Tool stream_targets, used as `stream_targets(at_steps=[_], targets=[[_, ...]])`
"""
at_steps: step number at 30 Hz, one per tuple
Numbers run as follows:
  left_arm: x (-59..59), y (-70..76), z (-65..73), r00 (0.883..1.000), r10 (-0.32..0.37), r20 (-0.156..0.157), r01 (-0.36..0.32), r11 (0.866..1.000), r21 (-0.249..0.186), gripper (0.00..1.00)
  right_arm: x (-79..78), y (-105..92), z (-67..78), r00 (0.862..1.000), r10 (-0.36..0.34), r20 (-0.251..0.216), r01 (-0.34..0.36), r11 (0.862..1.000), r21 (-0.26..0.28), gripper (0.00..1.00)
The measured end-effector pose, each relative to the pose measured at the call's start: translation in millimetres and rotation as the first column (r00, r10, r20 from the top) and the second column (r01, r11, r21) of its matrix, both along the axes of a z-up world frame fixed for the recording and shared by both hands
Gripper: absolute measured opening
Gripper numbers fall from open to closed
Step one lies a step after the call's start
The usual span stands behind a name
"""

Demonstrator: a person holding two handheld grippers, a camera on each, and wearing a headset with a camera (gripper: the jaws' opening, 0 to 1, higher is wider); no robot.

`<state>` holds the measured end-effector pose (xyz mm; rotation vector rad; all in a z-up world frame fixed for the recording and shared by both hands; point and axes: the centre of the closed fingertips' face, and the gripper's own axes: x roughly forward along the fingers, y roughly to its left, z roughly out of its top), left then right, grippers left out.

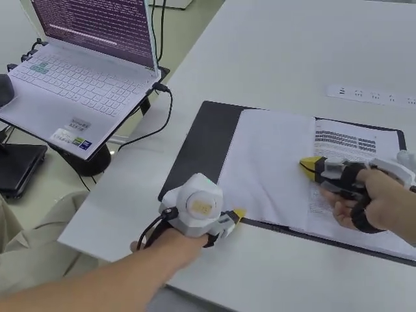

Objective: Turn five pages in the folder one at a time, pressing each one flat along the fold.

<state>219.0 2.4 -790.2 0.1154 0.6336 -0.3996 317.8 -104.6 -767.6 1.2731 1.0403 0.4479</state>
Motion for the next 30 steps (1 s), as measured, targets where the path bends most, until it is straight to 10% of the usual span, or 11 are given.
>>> stream_targets(at_steps=[30], targets=[[-0.8,0.5,1.2,1.0,-0.005,0.025,0.005,1.0,-0.009,0.34,-84.7,-6.8,-5.3,0.999,0.038,-0.039,-0.038,0.999,-0.004,0.0]])
